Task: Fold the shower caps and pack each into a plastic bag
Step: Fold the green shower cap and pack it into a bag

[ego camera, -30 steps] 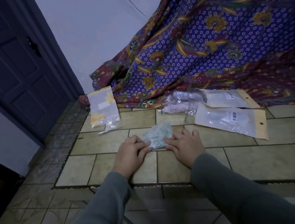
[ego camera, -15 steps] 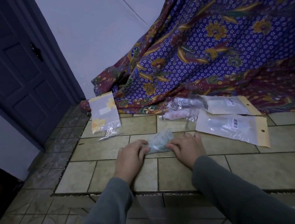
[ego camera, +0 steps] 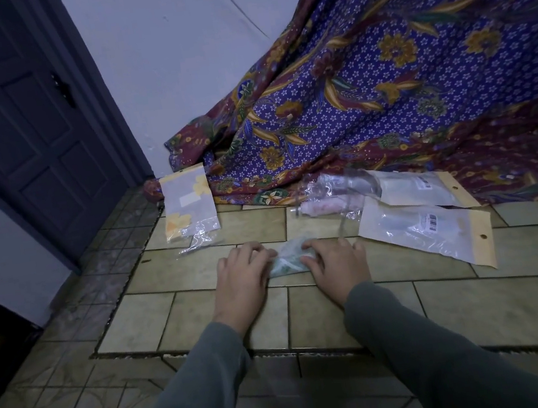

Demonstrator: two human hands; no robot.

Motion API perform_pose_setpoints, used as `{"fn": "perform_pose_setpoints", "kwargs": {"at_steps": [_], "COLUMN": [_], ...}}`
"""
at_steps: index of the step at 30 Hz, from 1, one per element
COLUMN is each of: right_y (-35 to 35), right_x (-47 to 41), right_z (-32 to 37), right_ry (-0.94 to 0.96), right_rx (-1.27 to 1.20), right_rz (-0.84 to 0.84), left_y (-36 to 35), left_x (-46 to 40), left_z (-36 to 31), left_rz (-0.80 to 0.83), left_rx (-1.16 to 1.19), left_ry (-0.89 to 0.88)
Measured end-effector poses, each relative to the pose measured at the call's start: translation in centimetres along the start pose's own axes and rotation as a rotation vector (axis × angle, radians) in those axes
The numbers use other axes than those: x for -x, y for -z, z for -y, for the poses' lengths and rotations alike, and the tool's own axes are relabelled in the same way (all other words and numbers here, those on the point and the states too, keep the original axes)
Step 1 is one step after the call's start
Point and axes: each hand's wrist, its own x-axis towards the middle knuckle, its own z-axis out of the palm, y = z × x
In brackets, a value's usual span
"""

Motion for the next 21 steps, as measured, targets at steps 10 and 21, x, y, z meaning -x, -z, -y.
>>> {"fn": "perform_pose_setpoints", "kwargs": {"at_steps": [10, 21], "right_y": [-0.6, 0.5], "right_x": [0.5, 0.3], "right_z": [-0.5, -0.3], "right_ry": [0.136, 0.107], "right_rx": [0.181, 0.194], "right_rz": [-0.04, 0.176], "left_y": [-0.2, -0.4], "left_x": [-0.2, -0.6], "left_z": [0.1, 0.3], "left_rz": [0.052, 0.078], "left_rx": [0.093, 0.076], "left_ry": [-0.03, -0.067]}}
